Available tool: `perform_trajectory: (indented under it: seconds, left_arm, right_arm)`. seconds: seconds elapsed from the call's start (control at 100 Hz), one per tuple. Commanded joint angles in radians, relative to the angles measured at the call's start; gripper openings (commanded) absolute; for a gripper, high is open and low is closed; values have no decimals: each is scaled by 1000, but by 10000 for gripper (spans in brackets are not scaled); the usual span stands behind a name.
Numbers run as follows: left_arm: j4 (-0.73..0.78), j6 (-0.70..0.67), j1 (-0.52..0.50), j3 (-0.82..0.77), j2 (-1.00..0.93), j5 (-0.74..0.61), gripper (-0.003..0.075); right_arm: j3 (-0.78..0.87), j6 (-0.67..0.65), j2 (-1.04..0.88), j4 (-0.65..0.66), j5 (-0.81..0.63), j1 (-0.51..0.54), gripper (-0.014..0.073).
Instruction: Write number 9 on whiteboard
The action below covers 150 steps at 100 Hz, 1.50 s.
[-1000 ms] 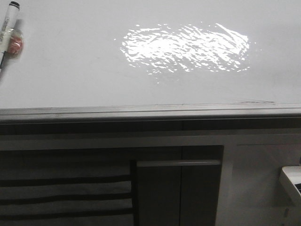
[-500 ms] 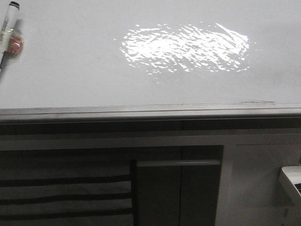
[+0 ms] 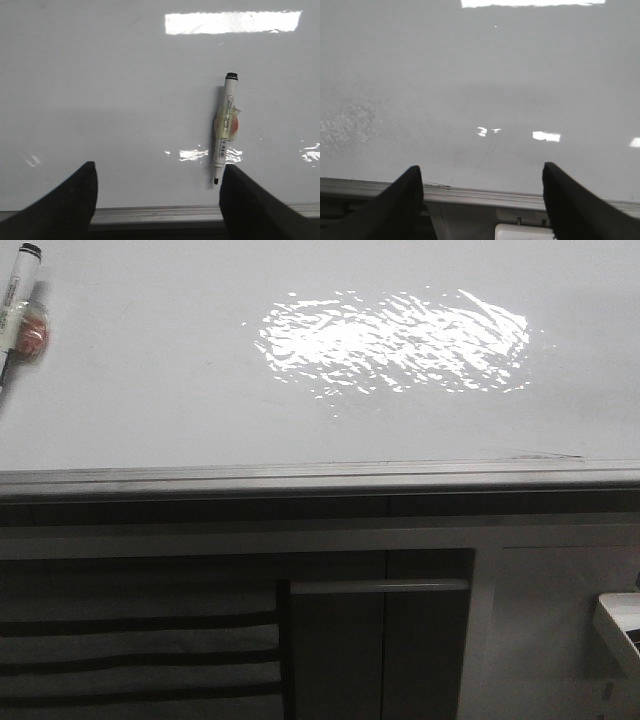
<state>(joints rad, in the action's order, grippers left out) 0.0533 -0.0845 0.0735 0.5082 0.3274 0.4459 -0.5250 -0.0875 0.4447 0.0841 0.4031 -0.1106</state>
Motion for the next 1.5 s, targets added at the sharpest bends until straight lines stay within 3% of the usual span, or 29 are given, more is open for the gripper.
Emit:
perform_trajectory:
  seconds: [0.0, 0.25, 0.35, 0.66, 0.93, 1.25, 1.49]
  left_arm:
    - [-4, -3, -3, 34, 14, -80, 466]
    - [-60, 9, -3, 34, 30, -142, 419]
    - [-53, 128, -1, 34, 85, -139, 419]
    - [-53, 132, 145, 36, 354, -211, 419]
    - [-53, 132, 217, 36, 600, -438, 419]
    - [-44, 132, 221, 36, 819, -739, 419]
    - [-44, 132, 221, 36, 920, -824, 418]
  right_arm:
    - [-35, 2, 13, 12, -81, 4, 458]
    - [-35, 2, 13, 1, -84, 4, 458]
    - [-35, 2, 13, 1, -87, 4, 458]
    - [-35, 2, 13, 0, -88, 4, 458]
    - [-35, 2, 13, 0, -88, 4, 458]
    - [-35, 2, 13, 0, -84, 4, 458]
    - [-35, 2, 13, 0, -84, 4, 458]
